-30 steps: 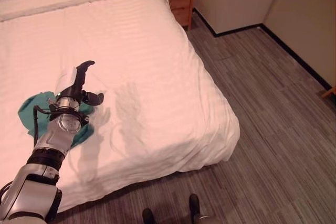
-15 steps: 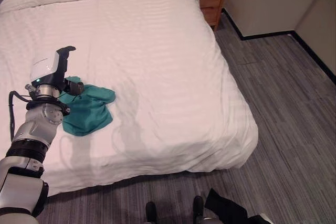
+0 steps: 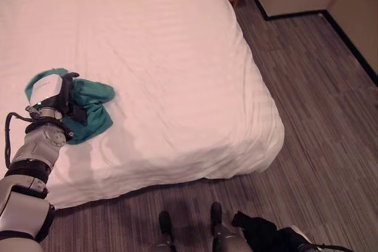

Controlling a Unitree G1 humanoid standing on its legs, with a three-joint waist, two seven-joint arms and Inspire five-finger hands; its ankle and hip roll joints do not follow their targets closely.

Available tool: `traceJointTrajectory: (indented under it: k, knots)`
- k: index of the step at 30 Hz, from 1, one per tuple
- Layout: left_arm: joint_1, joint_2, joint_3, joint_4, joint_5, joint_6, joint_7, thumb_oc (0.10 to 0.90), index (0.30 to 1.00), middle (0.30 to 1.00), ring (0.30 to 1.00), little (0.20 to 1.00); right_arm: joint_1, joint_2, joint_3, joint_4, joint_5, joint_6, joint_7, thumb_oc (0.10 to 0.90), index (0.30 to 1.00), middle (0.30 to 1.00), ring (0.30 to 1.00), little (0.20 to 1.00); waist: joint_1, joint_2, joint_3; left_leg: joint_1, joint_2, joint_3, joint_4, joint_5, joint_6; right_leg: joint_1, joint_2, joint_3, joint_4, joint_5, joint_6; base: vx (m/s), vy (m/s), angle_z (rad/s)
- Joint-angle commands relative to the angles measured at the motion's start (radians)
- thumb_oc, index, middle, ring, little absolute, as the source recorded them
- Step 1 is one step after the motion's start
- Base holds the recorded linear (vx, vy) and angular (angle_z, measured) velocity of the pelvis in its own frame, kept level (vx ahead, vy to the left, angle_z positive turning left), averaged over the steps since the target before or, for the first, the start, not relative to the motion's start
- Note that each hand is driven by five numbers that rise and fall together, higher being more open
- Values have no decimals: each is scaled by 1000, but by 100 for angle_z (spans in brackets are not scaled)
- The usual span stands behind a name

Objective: Pick up bed clothes into laundry basket.

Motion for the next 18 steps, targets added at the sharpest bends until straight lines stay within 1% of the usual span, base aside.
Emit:
traceJointTrajectory:
  k: [1, 2, 3, 6, 7, 8, 9, 12, 14, 15, 16, 17, 18]
  knots:
    - [-192, 50, 36, 99, 14, -21, 16, 800, 900, 900, 900, 900, 10, -77, 27, -18, 54, -4, -19, 400, 300, 300, 300, 300, -9, -37, 13, -4, 65, -7, 0, -60, -61, -2, -115, 1, -17, 6, 148, -67, 5, -15]
    - [-176, 45, 1, 213, 69, 3, -28, 400, 300, 300, 300, 300, 3, -85, 26, -36, 66, -17, -10, 400, 300, 300, 300, 300, -23, -33, 20, -23, 72, 1, 0, -53, -64, -26, -114, 9, -17, 10, 150, -42, 8, -19]
    - [-152, 43, 14, 276, 76, 12, -50, 400, 300, 300, 300, 300, 2, -90, 22, -45, 76, -21, -6, 400, 300, 300, 300, 300, -26, -31, 19, -28, 77, 6, 0, -53, -65, -38, -113, 17, -17, 11, 150, -47, 7, -17]
    - [-70, 56, 91, 359, 44, 20, -96, 400, 300, 300, 300, 300, 35, -105, 6, -61, 83, -27, 8, 400, 300, 300, 300, 300, -32, -27, 9, -8, 86, 22, 0, -58, -69, -30, -107, 30, -17, 4, 146, 6, -21, -22]
    - [-68, 56, 92, 359, 44, 20, -96, 400, 300, 300, 300, 300, 35, -105, 7, -61, 83, -26, 8, 400, 300, 300, 300, 300, -32, -27, 10, -8, 86, 22, 0, -58, -69, -30, -107, 30, -17, 4, 146, 39, -37, -32]
    - [-22, 85, 124, 374, 45, 22, -110, 400, 300, 300, 300, 300, 64, -128, -12, -81, 84, -32, 22, 400, 300, 300, 300, 300, -33, -22, -4, 28, 91, 37, 0, -72, -72, -5, -101, 35, -17, -9, 144, 37, -36, -25]
    - [-4, 97, 133, 369, 49, 23, -114, 400, 300, 300, 300, 300, 74, -141, -16, -90, 82, -33, 25, 400, 300, 300, 300, 300, -35, -20, -14, 35, 92, 40, 0, -70, -72, -2, -101, 35, -17, -8, 142, 54, -61, -27]
    - [26, 151, 142, 323, 74, 20, -105, 400, 300, 300, 300, 300, 105, -190, -46, -130, 67, -40, 32, 400, 300, 300, 300, 300, -32, -7, -50, 89, 93, 47, 0, -85, -76, 55, -96, 24, -17, -30, 137, 58, -64, -12]
    - [16, 195, 135, 254, 87, 6, -74, 400, 300, 300, 300, 300, 106, -225, -56, -163, 53, -48, 29, 400, 300, 300, 300, 300, -26, 4, -72, 122, 89, 41, 0, -94, -76, 98, -94, 14, -17, -44, 136, 48, -55, 11]
    - [18, 196, 137, 252, 87, 7, -74, 400, 300, 300, 300, 300, 105, -226, -56, -164, 53, -47, 29, 400, 300, 300, 300, 300, -28, 4, -72, 118, 88, 40, 0, -89, -76, 95, -95, 13, -17, -40, 135, 47, -17, 27]
    - [6, 222, 142, 120, 94, 4, -29, 400, 300, 300, 300, 300, 92, -265, -57, -205, 34, -54, 24, 400, 300, 300, 300, 300, -18, 10, -85, 159, 77, 33, 0, -97, -66, 137, -94, 10, -17, -52, 133, 44, 8, 27]
    - [12, 241, 160, 14, 92, -5, 2, 400, 300, 300, 300, 300, 89, -287, -64, -247, 22, -62, 18, 400, 300, 300, 300, 300, -7, 11, -88, 185, 69, 27, 0, -103, -59, 161, -94, 8, -17, -60, 132, 42, 28, 23]
    - [46, 262, 204, -144, 82, -16, 41, 400, 300, 300, 300, 300, 83, -314, -81, -311, 15, -72, 8, 400, 300, 300, 300, 300, 10, 8, -86, 214, 59, 7, 7, -108, -54, 182, -93, 14, -17, -65, 131, -25, 34, 5]
